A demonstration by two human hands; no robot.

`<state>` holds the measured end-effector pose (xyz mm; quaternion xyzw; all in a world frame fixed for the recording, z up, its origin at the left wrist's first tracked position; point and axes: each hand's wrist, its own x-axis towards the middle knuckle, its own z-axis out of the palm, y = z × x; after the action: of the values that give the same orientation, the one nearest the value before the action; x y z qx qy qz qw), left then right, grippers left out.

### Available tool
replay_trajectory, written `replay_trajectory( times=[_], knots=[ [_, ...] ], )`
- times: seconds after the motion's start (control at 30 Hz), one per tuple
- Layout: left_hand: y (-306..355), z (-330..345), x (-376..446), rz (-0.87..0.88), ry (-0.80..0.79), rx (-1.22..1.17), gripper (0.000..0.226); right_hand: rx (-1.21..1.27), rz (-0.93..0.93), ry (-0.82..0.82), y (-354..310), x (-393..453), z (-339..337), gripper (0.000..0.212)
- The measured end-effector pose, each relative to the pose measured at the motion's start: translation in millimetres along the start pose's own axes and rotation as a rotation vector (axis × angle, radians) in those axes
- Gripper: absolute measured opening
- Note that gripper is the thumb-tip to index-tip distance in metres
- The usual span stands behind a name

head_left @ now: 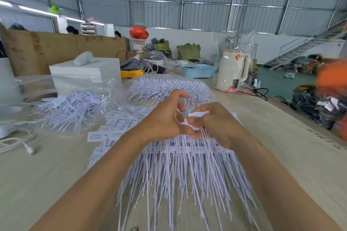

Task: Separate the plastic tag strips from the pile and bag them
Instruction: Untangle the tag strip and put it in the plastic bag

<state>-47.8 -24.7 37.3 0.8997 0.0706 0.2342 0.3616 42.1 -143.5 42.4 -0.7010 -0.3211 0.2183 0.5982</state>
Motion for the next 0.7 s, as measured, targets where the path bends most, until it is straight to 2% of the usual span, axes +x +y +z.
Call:
replay_trajectory(
  times=[0.07,0.17,0.2,0.43,0.53,0.7],
  knots=[
    [-2.1,-3.0,-0.1,-0.063,-0.003,0.048,0.059,0.044,-0.021,0.032,0.3,1.3,-3.2,0.011],
    [-3.9,-2.9,-1.7,-0.112,-0.109,0.066,0.018,0.051,-0.057,0.059,0.7,2.8,-7.3,0.008],
    [-3.2,-2.0,-2.5,-0.119,-0.137,0.032,0.016,0.056,-0.069,0.058,0.6,2.7,-7.8,0.01],
    [4.9,-6.1,-4.1,-0.201,-0.119,0.065,0.033,0.084,-0.108,0.033,0.5,1.9,-6.0,0.014],
    [9.3,-8.4,-2.4,-0.22,-0.066,-0.049,0.038,0.075,-0.183,0.023,-2.0,0.8,-4.8,0.015],
    [11.7,-16.2,-4.7,-0.332,-0.11,-0.287,0.038,-0.016,-0.311,0.015,-4.2,-4.5,-1.7,0.025]
  ],
)
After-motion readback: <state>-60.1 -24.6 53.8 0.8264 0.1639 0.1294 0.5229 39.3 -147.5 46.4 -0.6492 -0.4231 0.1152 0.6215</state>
